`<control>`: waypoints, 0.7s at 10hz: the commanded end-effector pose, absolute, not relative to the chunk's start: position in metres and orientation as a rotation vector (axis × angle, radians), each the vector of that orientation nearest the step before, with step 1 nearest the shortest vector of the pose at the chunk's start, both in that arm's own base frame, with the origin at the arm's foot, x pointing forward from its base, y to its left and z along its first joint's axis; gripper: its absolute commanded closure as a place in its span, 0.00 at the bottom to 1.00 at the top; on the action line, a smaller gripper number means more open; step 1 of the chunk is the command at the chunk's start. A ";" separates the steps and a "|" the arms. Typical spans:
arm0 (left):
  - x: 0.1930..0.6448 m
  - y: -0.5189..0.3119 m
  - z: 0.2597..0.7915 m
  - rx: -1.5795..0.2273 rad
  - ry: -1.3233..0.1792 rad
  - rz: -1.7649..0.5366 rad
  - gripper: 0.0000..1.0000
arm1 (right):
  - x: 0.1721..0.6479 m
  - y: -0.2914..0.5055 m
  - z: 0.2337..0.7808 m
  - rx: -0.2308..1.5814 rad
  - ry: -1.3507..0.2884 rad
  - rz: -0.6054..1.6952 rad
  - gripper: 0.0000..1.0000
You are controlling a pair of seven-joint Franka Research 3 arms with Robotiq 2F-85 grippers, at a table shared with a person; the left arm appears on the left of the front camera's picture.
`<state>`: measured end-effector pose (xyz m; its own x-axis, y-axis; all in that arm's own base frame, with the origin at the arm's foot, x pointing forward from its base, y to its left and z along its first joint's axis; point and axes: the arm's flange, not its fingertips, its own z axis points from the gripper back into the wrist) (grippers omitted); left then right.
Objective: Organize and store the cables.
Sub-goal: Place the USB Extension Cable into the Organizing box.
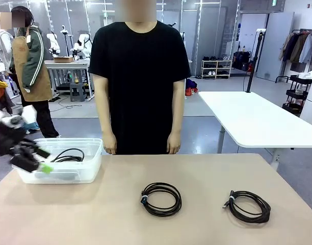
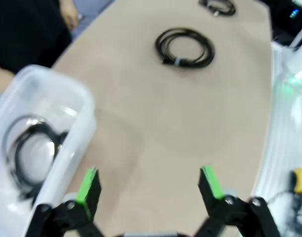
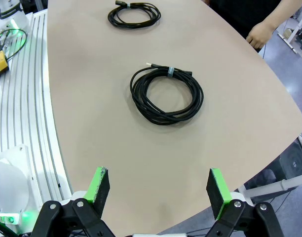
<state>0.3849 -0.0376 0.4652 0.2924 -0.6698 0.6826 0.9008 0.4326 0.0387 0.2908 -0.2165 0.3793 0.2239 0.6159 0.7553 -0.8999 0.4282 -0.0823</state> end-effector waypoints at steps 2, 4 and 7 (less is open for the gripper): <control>0.399 -0.129 0.502 -0.373 -0.632 -1.053 0.00 | 0.292 -0.217 0.379 0.419 -0.825 1.071 0.00; 0.403 -0.206 0.528 -0.284 -0.555 -1.038 0.00 | 0.292 -0.217 0.379 0.419 -0.825 1.071 0.00; 0.425 -0.294 0.535 -0.186 -0.404 -1.046 0.00 | 0.292 -0.217 0.379 0.419 -0.825 1.071 0.00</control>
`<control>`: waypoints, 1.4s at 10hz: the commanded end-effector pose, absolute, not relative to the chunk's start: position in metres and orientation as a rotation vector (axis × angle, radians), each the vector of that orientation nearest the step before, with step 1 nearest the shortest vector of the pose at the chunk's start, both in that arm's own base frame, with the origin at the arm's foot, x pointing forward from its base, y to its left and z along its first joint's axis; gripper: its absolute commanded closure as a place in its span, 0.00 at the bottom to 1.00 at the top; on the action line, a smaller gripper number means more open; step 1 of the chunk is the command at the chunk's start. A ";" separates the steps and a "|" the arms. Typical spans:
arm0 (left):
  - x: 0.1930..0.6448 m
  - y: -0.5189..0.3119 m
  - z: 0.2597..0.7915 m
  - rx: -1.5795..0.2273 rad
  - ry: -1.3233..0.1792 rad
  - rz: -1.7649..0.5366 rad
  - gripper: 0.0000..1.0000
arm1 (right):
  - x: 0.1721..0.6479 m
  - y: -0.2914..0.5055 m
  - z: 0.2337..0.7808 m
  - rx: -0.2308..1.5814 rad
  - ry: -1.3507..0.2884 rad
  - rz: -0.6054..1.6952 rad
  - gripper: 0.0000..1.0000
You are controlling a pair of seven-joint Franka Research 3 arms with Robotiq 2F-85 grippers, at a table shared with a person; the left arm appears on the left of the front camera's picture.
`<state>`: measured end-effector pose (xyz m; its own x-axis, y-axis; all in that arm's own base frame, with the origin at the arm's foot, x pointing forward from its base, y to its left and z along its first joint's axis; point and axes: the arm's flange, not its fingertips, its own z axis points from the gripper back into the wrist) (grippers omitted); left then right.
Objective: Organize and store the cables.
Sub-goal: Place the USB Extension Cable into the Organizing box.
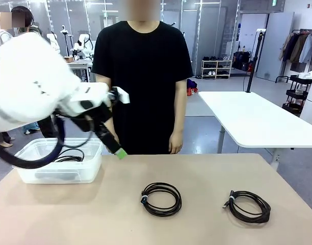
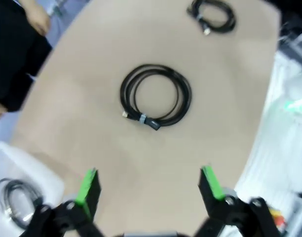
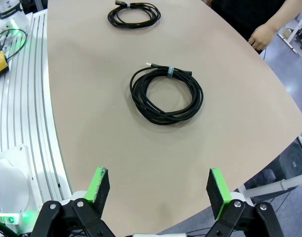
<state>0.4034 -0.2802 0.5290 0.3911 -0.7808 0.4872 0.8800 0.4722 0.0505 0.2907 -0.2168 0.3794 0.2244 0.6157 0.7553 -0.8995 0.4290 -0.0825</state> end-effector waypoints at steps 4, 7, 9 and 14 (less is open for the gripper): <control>0.449 -0.380 0.506 -0.024 -0.189 -0.908 0.00 | 0.292 -0.217 0.379 0.419 -0.825 1.071 0.00; 0.458 -0.404 0.451 0.026 -0.217 -0.675 0.00 | 0.292 -0.217 0.379 0.419 -0.825 1.071 0.00; 0.465 -0.400 0.423 0.037 -0.220 -0.588 0.00 | 0.292 -0.217 0.379 0.419 -0.825 1.071 0.00; 0.469 -0.396 0.422 0.009 -0.201 -0.600 0.00 | 0.292 -0.217 0.379 0.419 -0.825 1.071 0.00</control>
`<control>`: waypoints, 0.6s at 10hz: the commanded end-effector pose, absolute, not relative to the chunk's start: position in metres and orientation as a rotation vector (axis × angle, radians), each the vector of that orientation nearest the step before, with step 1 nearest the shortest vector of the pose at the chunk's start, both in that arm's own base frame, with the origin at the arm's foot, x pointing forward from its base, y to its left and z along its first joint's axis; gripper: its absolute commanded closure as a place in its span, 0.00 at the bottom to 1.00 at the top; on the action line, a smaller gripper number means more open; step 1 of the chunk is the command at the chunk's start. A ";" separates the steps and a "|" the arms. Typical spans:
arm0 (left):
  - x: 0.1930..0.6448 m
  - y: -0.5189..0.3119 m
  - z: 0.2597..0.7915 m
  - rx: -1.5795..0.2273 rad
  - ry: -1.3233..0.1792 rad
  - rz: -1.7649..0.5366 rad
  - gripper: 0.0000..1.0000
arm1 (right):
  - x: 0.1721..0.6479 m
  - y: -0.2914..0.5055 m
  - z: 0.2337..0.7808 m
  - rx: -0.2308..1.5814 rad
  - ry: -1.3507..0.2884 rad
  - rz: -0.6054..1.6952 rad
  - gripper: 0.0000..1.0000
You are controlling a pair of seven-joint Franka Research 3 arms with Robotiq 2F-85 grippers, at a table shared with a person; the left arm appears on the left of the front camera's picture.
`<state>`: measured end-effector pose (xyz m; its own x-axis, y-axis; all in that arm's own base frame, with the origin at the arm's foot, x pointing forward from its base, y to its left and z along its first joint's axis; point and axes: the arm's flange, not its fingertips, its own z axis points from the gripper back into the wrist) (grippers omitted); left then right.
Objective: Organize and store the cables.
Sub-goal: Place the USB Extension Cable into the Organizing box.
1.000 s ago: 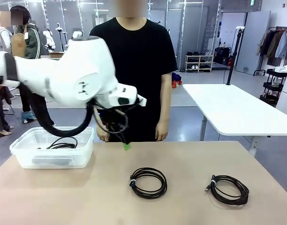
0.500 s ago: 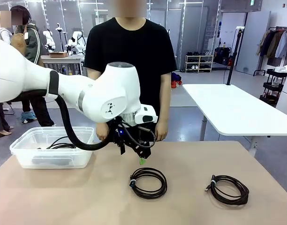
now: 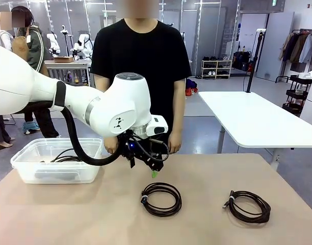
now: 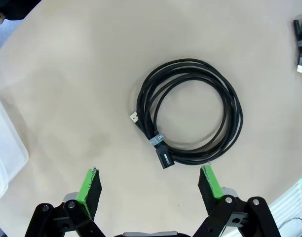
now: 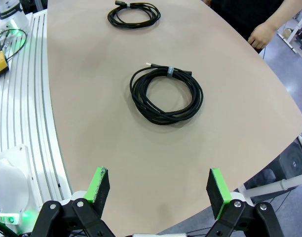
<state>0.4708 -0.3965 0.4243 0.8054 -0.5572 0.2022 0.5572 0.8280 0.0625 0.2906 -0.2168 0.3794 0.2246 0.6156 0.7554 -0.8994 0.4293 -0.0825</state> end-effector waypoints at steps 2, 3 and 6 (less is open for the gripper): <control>0.469 -0.396 0.422 0.009 -0.201 -0.600 0.00 | 0.292 -0.217 0.379 0.419 -0.825 1.071 0.00; 0.471 -0.397 0.422 0.001 -0.212 -0.598 0.00 | 0.292 -0.217 0.379 0.419 -0.825 1.071 0.00; 0.496 -0.385 0.391 -0.051 -0.158 -0.343 0.00 | 0.292 -0.217 0.379 0.419 -0.825 1.071 0.00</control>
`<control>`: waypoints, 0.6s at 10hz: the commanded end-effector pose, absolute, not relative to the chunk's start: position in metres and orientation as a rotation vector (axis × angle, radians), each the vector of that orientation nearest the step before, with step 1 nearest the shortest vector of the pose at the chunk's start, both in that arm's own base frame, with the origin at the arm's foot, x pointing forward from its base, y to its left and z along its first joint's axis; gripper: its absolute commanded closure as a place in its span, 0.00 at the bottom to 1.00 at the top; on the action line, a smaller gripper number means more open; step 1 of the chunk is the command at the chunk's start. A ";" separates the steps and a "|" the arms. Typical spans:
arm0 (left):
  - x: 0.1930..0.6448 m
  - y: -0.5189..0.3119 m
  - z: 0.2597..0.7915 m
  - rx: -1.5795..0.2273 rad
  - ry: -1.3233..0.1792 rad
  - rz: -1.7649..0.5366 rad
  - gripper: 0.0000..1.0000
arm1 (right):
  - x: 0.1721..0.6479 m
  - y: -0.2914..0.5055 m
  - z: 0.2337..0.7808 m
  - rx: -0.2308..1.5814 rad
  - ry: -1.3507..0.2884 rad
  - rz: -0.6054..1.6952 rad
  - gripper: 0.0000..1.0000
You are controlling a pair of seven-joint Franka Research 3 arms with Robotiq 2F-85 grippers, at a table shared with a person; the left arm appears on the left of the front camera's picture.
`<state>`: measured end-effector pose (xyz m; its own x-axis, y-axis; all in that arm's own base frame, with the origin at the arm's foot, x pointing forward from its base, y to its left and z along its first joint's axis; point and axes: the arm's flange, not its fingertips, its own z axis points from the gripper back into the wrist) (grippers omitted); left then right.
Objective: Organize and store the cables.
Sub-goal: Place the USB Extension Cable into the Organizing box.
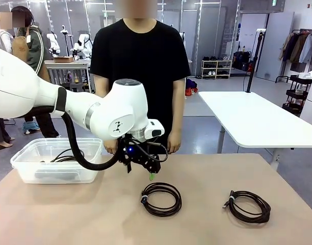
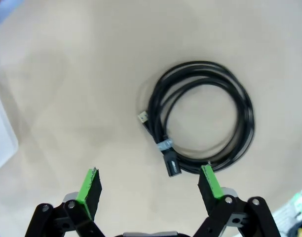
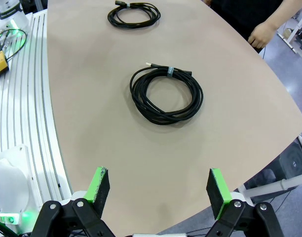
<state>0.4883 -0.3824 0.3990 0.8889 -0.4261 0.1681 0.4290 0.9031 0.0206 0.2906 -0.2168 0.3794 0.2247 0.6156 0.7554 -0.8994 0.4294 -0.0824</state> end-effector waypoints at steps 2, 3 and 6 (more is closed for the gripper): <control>0.505 -0.388 0.370 -0.061 -0.116 -0.310 0.00 | 0.292 -0.217 0.379 0.419 -0.825 1.071 0.00; 0.511 -0.390 0.362 -0.077 -0.114 -0.278 0.00 | 0.292 -0.217 0.379 0.419 -0.825 1.071 0.00; 0.513 -0.394 0.341 -0.048 -0.068 -0.252 0.00 | 0.292 -0.217 0.379 0.419 -0.825 1.071 0.00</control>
<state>0.5100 -0.3877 0.3425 0.9578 -0.2751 0.0829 0.2787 0.9597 -0.0356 0.2906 -0.2168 0.3794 0.2247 0.6156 0.7554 -0.8993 0.4294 -0.0825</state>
